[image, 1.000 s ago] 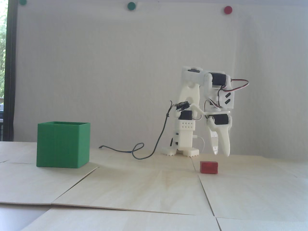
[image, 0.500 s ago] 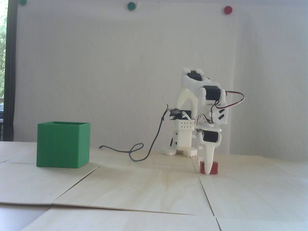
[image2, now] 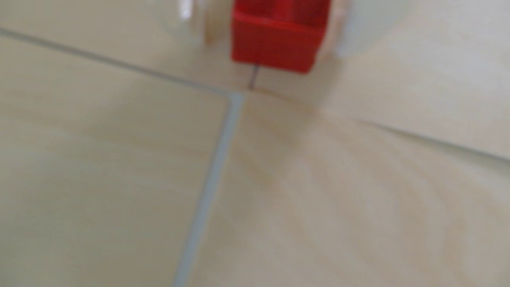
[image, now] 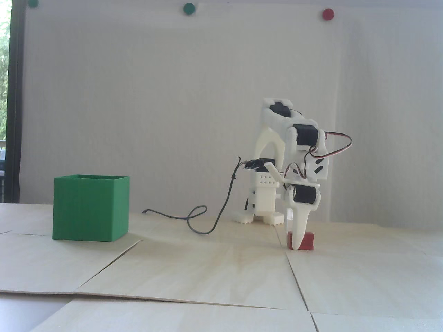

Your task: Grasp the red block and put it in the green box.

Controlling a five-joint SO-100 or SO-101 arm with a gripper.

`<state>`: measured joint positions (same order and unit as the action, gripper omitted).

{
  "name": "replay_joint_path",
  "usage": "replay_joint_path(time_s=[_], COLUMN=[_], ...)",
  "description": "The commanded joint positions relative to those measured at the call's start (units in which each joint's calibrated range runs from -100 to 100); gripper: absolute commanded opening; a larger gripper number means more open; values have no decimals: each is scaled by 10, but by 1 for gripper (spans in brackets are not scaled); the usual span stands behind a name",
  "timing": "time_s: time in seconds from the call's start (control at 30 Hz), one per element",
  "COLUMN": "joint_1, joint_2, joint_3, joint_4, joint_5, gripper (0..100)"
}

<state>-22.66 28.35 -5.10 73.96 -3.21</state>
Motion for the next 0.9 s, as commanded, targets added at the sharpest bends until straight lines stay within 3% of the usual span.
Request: replay_joint_path(time_s=[0.0, 0.27, 0.4, 0.67, 0.87], joint_1=[-1, 7, 48, 210, 365], joint_2=[-3, -6, -34, -60, -67], joint_3=[-28, -49, -137, -401, -485], joint_4=[-6, 5, 82, 253, 256], joint_5=[16, 29, 33, 33, 42], gripper=[3, 2, 2, 2, 2])
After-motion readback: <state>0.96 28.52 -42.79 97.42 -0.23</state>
